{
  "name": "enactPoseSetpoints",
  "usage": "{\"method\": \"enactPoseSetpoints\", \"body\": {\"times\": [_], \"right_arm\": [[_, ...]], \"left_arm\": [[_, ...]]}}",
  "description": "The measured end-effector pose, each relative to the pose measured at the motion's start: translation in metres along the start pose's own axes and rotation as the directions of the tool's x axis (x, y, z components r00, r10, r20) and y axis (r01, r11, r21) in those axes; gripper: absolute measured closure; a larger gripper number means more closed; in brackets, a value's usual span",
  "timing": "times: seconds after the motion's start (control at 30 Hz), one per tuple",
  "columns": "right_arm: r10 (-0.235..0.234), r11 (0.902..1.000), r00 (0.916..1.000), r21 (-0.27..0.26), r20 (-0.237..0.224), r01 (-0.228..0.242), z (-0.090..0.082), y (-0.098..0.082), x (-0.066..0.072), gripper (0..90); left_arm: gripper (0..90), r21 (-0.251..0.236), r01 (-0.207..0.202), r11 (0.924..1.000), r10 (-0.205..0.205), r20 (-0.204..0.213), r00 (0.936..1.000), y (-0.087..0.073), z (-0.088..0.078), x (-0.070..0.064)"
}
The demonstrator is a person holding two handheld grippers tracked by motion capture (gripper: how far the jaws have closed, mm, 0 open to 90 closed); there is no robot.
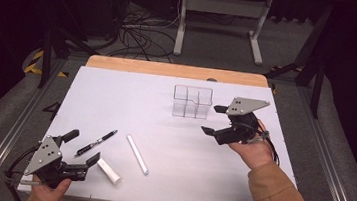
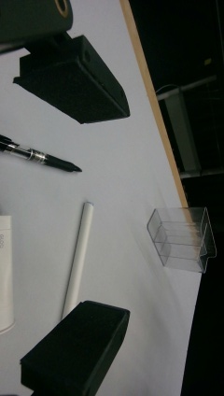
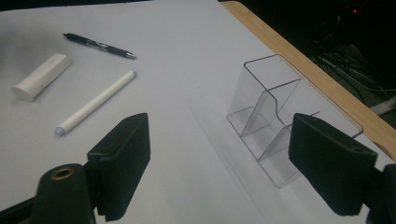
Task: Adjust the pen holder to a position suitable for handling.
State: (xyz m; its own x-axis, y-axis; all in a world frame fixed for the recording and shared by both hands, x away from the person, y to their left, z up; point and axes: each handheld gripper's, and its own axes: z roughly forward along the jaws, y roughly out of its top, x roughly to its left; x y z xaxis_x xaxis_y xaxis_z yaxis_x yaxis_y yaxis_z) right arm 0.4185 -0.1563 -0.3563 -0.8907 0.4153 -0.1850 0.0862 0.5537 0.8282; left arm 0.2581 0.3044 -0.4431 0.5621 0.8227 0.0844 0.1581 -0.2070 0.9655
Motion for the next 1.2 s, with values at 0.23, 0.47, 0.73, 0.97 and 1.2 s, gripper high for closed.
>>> {"method": "enactPoseSetpoints", "body": {"times": [0.23,0.47,0.73,0.97,1.2], "right_arm": [[-0.038,0.9991,0.9990,0.022,0.025,0.038,0.006,0.010,-0.008,21.7],[-0.061,0.9974,0.9975,0.040,0.037,0.059,0.014,0.012,-0.011,26.5],[-0.099,0.9837,0.9947,0.154,0.028,0.093,0.034,0.022,-0.027,38.4],[-0.130,0.9681,0.9915,0.218,0.014,0.124,0.057,0.026,-0.039,40.6],[-0.088,0.9695,0.9961,0.230,0.005,0.084,0.077,0.023,-0.052,45.3]], "left_arm": [[6.5,0.001,0.000,1.0000,0.000,-0.001,1.0000,0.000,0.001,0.000],[6.6,0.006,-0.001,1.0000,0.001,-0.003,1.0000,0.000,0.001,0.000],[6.8,0.009,0.004,0.9999,-0.004,-0.001,1.0000,-0.001,0.002,0.001],[7.2,0.012,0.008,0.9999,-0.008,-0.007,0.9999,-0.001,0.002,0.002],[7.2,0.011,0.012,0.9999,-0.012,-0.003,0.9999,-0.001,0.002,0.003]]}}
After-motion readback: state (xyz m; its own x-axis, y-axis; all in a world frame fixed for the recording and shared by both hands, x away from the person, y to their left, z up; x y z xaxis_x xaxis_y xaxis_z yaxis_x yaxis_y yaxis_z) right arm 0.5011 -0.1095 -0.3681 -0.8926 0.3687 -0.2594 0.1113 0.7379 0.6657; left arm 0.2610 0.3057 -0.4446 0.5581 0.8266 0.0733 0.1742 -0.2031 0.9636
